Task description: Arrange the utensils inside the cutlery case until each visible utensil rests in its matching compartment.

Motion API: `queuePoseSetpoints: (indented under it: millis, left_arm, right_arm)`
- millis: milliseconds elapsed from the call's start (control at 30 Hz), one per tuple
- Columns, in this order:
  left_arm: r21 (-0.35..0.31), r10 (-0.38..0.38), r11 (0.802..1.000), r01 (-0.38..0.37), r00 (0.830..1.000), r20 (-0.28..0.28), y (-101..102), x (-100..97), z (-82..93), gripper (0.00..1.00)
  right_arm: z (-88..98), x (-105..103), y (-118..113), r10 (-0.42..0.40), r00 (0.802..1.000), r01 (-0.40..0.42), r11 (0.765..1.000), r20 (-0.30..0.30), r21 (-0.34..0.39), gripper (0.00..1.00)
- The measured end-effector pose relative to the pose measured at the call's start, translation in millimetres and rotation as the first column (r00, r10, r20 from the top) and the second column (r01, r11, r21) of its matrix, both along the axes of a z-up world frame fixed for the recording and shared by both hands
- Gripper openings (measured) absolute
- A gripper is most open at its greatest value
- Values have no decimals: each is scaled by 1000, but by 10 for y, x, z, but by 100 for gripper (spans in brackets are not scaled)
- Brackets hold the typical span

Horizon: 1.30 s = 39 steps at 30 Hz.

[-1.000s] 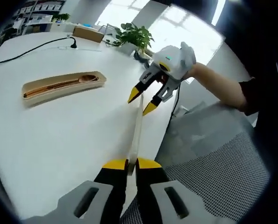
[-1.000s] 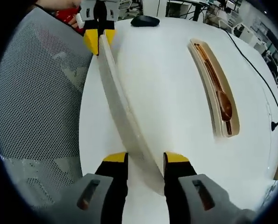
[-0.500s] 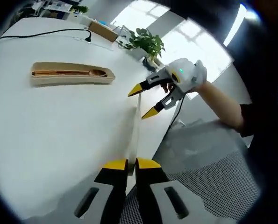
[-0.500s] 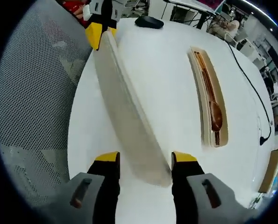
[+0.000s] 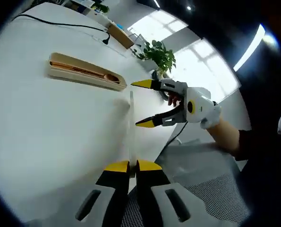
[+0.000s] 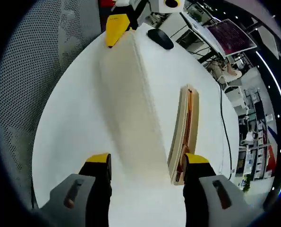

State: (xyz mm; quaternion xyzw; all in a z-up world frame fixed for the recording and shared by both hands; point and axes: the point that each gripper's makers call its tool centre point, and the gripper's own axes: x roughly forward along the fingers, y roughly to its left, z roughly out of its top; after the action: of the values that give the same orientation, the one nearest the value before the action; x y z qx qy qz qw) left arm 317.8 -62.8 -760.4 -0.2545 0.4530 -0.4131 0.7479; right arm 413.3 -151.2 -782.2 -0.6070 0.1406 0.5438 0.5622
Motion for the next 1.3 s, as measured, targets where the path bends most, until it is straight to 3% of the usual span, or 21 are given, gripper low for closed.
queuePoseSetpoints:
  millis: [200, 433, 567, 867, 1300]
  left_arm:
    - [-78, 47, 996, -50, 998, -33, -18, 42, 107, 4]
    - [-162, 80, 983, -83, 997, -23, 2, 124, 268, 3]
    - [-165, 90, 982, -92, 996, -22, 11, 142, 282, 3]
    - [-240, 124, 961, -135, 990, -61, 27, 175, 381, 3]
    - [-272, 93, 956, -112, 992, -83, 26, 129, 438, 3]
  right_arm:
    - [11, 34, 15, 4, 999, -4, 1000, 32, 3, 67]
    - [-71, 11, -40, 12, 1000, -11, 999, 27, -32, 68]
    - [-56, 21, -34, 6, 1000, -5, 1000, 30, -26, 67]
    - [-42, 20, -19, -19, 1000, 19, 1000, 5, 6, 69]
    - [-43, -13, -2, -21, 1000, 21, 1000, -23, 22, 71]
